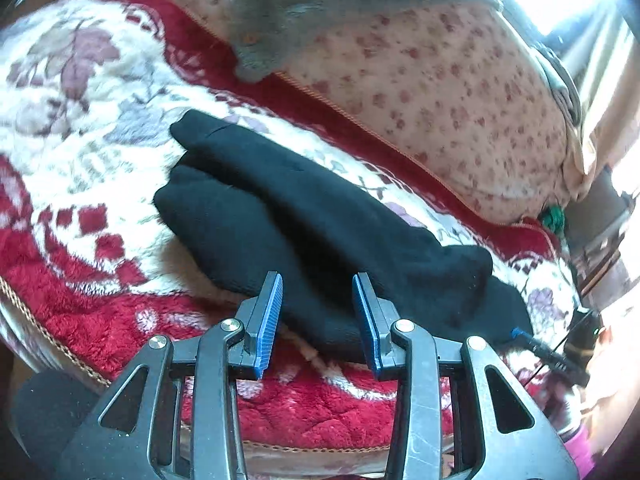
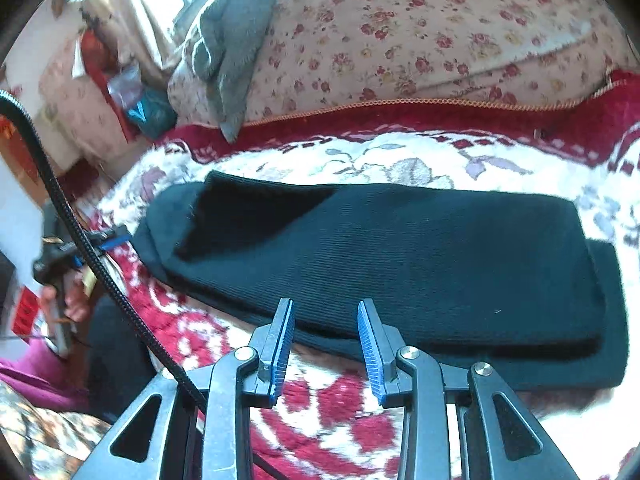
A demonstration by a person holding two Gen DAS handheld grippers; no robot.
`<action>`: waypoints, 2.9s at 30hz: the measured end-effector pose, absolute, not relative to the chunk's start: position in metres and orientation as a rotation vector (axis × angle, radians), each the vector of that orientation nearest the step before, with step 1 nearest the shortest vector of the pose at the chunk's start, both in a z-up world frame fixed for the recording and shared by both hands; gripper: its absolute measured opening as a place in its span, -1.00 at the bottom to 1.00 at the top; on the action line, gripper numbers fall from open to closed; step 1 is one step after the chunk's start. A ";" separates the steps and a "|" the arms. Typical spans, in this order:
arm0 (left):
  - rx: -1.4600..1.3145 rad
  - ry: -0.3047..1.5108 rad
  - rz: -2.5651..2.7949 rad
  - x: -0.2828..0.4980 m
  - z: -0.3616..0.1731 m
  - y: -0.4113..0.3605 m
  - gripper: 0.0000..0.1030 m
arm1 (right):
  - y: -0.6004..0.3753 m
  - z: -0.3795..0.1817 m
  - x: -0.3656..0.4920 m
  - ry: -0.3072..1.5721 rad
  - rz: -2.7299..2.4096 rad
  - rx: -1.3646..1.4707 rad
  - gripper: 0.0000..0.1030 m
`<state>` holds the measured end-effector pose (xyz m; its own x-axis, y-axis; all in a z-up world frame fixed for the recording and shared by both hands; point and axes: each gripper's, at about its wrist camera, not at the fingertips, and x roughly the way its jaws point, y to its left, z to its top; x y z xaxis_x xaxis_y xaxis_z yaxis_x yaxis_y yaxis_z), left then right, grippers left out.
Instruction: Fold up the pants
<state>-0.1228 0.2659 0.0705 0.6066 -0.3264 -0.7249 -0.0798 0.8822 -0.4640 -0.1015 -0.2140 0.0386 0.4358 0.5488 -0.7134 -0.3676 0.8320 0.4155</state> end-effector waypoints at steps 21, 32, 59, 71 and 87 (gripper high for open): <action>-0.658 0.939 -0.115 -0.135 0.038 0.278 -0.33 | -0.007 0.056 -0.091 0.948 1.049 0.132 -0.27; -0.612 0.918 -0.160 -0.091 0.042 0.281 -0.33 | 0.121 0.024 -0.107 0.855 1.084 -0.315 -0.16; -0.461 0.921 0.064 -0.142 0.056 0.338 -0.51 | 0.117 0.013 -0.073 1.029 1.213 -0.022 -0.75; -0.558 0.881 -0.037 -0.103 0.070 0.318 -0.27 | 0.104 0.041 -0.057 0.911 0.988 -0.152 -0.36; -0.774 0.938 -0.033 -0.022 0.035 0.332 -0.11 | 0.035 0.050 -0.056 0.918 1.007 0.150 -0.31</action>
